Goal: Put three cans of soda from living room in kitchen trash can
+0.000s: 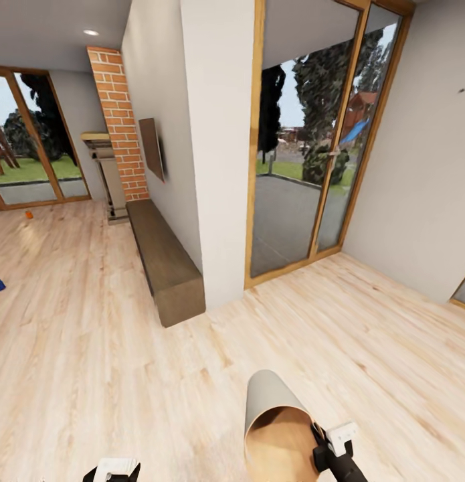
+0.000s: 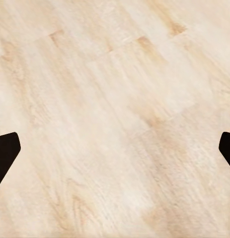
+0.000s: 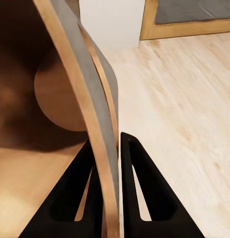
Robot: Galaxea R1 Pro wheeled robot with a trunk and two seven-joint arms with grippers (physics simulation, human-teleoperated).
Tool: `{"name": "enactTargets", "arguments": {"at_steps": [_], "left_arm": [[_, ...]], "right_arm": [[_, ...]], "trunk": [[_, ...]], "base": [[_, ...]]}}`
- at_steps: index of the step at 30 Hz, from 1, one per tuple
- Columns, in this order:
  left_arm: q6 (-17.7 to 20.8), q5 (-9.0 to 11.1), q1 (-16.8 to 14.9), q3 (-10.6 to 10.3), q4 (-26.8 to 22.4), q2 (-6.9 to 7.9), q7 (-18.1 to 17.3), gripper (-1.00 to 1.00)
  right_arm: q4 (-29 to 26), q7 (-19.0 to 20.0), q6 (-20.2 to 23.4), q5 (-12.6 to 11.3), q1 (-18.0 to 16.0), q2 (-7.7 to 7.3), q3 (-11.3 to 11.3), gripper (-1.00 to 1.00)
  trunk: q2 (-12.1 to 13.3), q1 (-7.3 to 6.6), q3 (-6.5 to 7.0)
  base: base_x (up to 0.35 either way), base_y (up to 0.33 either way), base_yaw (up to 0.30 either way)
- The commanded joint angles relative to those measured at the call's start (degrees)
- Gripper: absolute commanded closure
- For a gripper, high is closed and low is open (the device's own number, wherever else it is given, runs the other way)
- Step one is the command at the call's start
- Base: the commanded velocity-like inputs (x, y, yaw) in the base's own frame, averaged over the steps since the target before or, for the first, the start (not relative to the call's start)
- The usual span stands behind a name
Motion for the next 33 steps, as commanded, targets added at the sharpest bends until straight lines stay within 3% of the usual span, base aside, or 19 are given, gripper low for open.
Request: {"name": "enactTargets", "arguments": {"at_steps": [1, 33], "left_arm": [[0.0, 0.0, 0.0, 0.0, 0.0, 0.0, 0.0, -1.0], [-0.2, 0.0, 0.0, 0.0, 0.0, 0.18, -0.4, -1.0]], "right_arm": [[-0.1, 0.5, 0.0, -0.3, 0.0, 0.03, -0.2, 1.0], [-0.1, 0.3, 0.0, -0.3, 0.0, 0.17, -0.1, 1.0]], "trunk": [[0.0, 0.0, 0.01], [0.0, 0.0, 0.01]], "base": [[0.217, -0.24, 0.238], [0.275, -0.183, 0.238]]}}
